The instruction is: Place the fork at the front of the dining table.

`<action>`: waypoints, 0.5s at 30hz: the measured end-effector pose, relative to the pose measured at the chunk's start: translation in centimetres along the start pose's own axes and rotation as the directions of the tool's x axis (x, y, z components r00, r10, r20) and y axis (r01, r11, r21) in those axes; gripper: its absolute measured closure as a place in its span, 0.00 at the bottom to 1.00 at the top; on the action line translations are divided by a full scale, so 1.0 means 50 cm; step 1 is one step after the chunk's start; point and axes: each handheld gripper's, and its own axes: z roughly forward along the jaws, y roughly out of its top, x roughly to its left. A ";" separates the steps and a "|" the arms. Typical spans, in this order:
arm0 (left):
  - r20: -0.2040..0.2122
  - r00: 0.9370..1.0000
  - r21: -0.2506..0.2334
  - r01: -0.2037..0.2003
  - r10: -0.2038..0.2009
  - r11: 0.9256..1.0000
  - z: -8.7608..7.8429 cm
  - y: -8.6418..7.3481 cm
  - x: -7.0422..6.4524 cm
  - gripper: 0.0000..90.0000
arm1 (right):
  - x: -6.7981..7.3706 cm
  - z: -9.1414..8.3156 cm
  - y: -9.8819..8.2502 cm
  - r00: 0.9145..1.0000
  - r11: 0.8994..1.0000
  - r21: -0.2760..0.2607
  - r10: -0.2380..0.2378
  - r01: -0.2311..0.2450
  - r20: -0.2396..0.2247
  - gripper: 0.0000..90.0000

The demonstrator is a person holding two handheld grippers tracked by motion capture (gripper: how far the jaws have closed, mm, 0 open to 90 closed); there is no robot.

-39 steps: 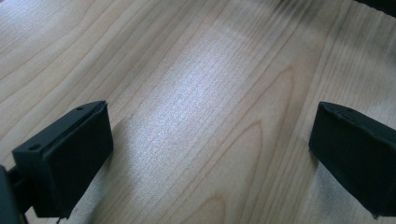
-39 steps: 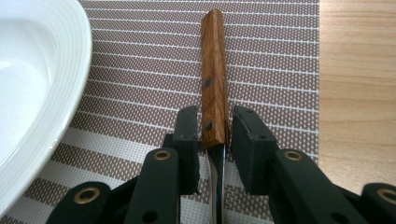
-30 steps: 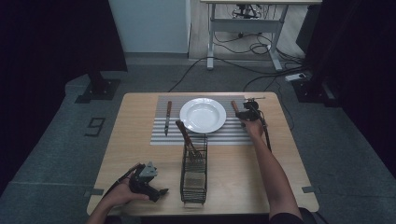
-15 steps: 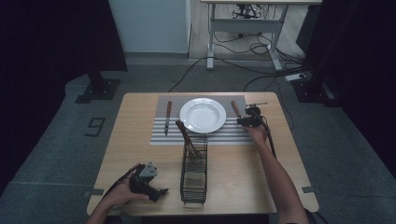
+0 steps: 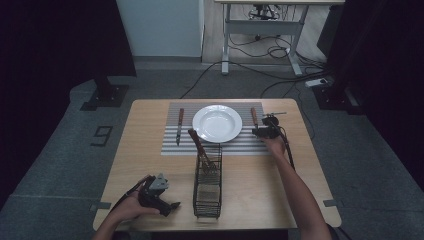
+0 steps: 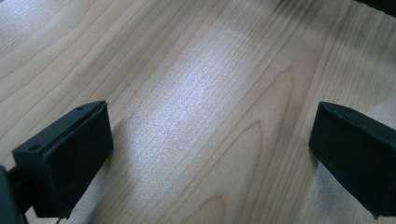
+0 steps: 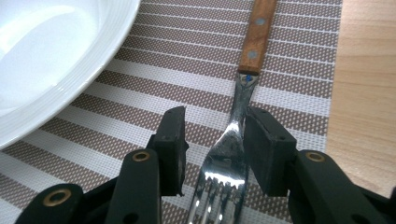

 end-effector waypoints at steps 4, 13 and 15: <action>-0.001 1.000 0.000 0.000 0.000 1.000 0.000 0.000 0.000 0.00 | 0.002 0.000 0.000 1.000 1.000 0.004 -0.002 0.002 0.000 0.65; -0.001 1.000 0.000 0.001 -0.001 1.000 0.000 0.000 0.000 0.00 | -0.005 -0.019 0.007 1.000 0.998 -0.055 0.024 -0.024 -0.005 0.59; -0.001 1.000 0.000 0.001 -0.001 1.000 0.000 0.000 0.000 0.00 | -0.007 -0.033 0.013 0.999 0.996 -0.088 0.034 -0.034 -0.003 0.56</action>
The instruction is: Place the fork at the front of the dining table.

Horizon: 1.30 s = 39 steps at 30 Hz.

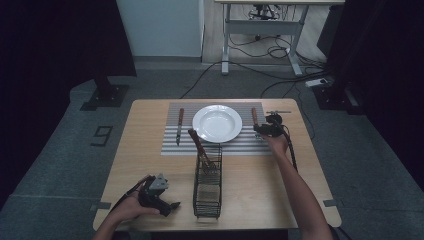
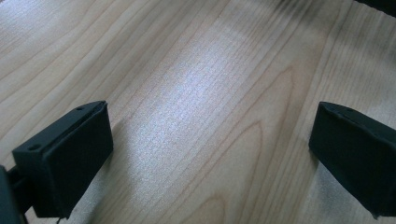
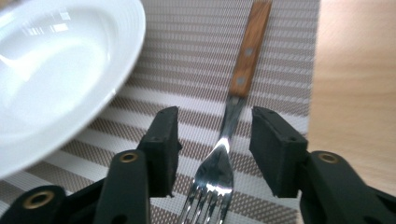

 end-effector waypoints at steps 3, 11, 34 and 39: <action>0.000 1.000 0.000 0.000 0.000 1.000 0.000 0.000 0.000 0.00 | -0.002 -0.018 0.006 1.000 1.000 -0.022 0.007 -0.007 -0.019 0.52; -0.001 1.000 0.000 0.001 -0.001 1.000 0.000 0.000 0.000 0.00 | 0.024 -0.064 0.001 0.996 0.993 -0.079 -0.088 0.087 -0.014 0.46; -0.003 1.000 0.000 0.004 -0.004 1.000 0.000 0.000 -0.001 0.00 | 0.099 -0.204 -0.081 0.972 0.979 -0.132 -0.174 0.154 -0.155 0.44; -0.003 1.000 0.000 0.004 -0.004 1.000 0.000 0.000 -0.001 0.00 | 0.112 -0.229 -0.114 0.964 0.978 -0.127 -0.187 0.165 -0.190 0.44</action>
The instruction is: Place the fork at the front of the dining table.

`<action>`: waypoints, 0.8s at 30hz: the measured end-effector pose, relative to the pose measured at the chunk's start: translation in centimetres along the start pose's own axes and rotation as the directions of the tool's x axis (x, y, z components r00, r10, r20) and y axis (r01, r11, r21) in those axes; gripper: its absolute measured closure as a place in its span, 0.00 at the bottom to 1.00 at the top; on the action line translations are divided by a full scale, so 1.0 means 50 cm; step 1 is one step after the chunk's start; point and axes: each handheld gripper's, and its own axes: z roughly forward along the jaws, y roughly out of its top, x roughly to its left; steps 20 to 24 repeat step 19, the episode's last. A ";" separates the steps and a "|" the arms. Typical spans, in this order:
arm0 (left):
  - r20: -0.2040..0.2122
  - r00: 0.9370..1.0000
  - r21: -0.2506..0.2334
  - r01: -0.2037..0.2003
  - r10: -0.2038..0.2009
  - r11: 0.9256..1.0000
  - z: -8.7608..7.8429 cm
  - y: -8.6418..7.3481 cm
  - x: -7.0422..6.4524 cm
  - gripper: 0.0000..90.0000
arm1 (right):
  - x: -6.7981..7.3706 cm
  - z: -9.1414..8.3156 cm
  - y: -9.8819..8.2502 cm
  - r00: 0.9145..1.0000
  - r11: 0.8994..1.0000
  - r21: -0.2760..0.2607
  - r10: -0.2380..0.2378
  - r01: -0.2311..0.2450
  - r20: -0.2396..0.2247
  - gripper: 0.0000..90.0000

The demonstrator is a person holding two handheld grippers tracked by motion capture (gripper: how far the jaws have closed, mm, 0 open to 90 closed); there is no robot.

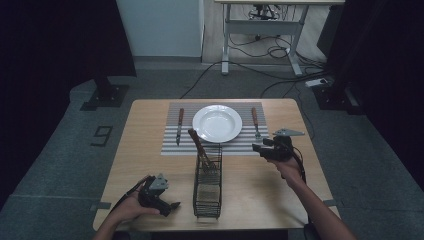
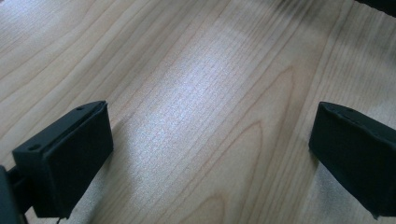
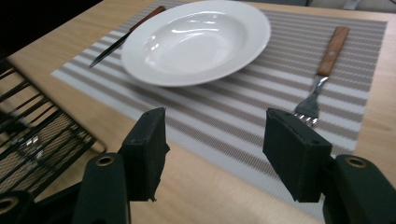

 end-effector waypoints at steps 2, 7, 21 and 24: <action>0.000 1.000 0.000 0.000 0.000 1.000 0.000 0.000 0.000 0.00 | 0.010 -0.009 -0.010 1.000 1.000 0.010 -0.006 0.006 -0.017 0.44; -0.001 1.000 0.000 0.001 -0.001 1.000 0.000 0.000 0.000 0.00 | 0.036 -0.023 -0.037 0.998 0.999 0.017 -0.029 0.030 -0.059 0.43; -0.004 1.000 0.000 0.004 -0.004 1.000 0.000 0.000 -0.001 0.00 | 0.052 -0.027 -0.050 0.996 0.996 0.013 -0.084 0.084 -0.021 0.38; -0.004 1.000 0.000 0.004 -0.004 1.000 0.000 0.000 -0.001 0.00 | 0.052 -0.027 -0.050 0.996 0.996 0.013 -0.084 0.084 -0.021 0.38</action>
